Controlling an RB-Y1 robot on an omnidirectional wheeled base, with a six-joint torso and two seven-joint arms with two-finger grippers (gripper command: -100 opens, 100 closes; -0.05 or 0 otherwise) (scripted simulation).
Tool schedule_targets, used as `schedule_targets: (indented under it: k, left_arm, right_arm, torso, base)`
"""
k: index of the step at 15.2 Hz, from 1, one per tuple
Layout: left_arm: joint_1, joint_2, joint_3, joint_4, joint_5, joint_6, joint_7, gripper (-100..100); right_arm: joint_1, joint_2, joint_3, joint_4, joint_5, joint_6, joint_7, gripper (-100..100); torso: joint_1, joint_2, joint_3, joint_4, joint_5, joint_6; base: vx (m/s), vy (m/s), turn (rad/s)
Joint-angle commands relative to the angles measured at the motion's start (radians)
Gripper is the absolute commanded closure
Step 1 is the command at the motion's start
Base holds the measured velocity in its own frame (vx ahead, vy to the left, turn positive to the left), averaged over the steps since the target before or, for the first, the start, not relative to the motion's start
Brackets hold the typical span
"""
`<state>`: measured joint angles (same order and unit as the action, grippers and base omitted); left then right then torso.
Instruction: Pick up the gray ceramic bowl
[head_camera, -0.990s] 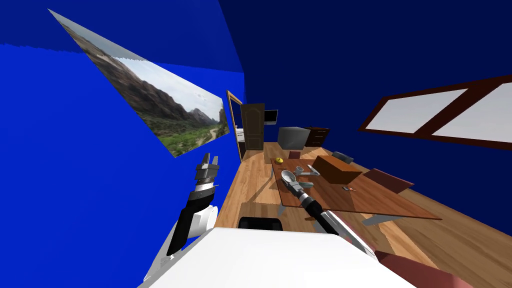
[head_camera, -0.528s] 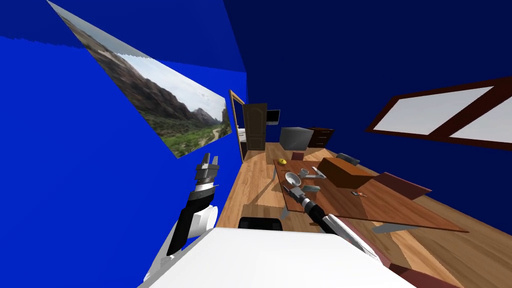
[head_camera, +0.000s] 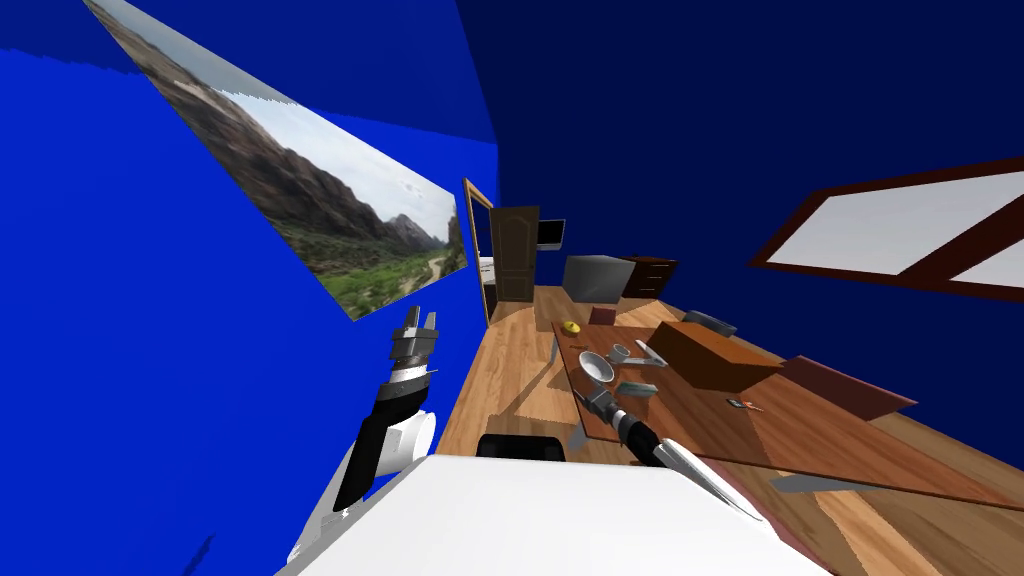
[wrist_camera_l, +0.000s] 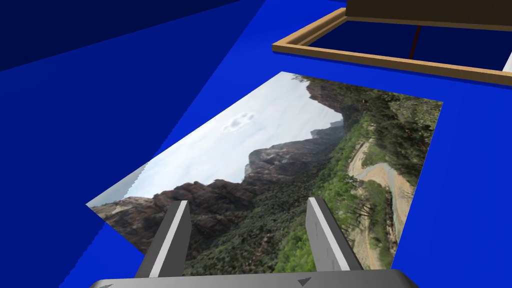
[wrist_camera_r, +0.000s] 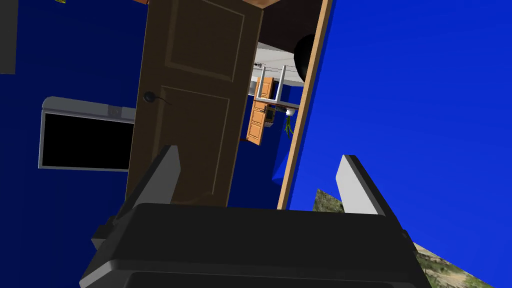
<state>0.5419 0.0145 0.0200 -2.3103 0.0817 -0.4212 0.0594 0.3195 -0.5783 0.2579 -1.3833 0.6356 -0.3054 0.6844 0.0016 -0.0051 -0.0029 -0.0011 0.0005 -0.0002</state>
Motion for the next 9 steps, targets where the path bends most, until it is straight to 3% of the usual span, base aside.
schedule_targets:
  k: [1,5,6,9]
  left_arm:
    - [0.0,0.0,0.0,0.0,0.0,0.0,0.0,0]
    - [0.0,0.0,0.0,0.0,0.0,0.0,0.0,0]
    - [0.0,0.0,0.0,0.0,0.0,0.0,0.0,0]
    - [0.0,0.0,0.0,0.0,0.0,0.0,0.0,0]
  right_arm:
    - [-0.013,-0.01,0.013,0.05,0.021,0.003,0.023,-100]
    - [-0.021,-0.025,0.029,0.107,0.048,0.006,0.052,-100]
    - [-0.029,-0.038,0.044,0.153,0.076,0.01,0.08,-100]
    - [-0.037,-0.051,0.059,0.206,0.102,0.013,0.108,-100]
  torso:
    - [0.0,0.0,0.0,0.0,0.0,0.0]
    - [0.001,-0.001,-0.001,0.0,0.0,0.0]
    - [0.001,0.0,0.0,0.0,0.0,0.0]
    - [0.0,-0.003,-0.002,-0.001,0.0,0.0]
  base:
    - [0.089,0.018,0.05]
    - [0.084,0.031,0.031]
    - [0.1,0.009,0.039]
    - [0.129,0.013,0.052]
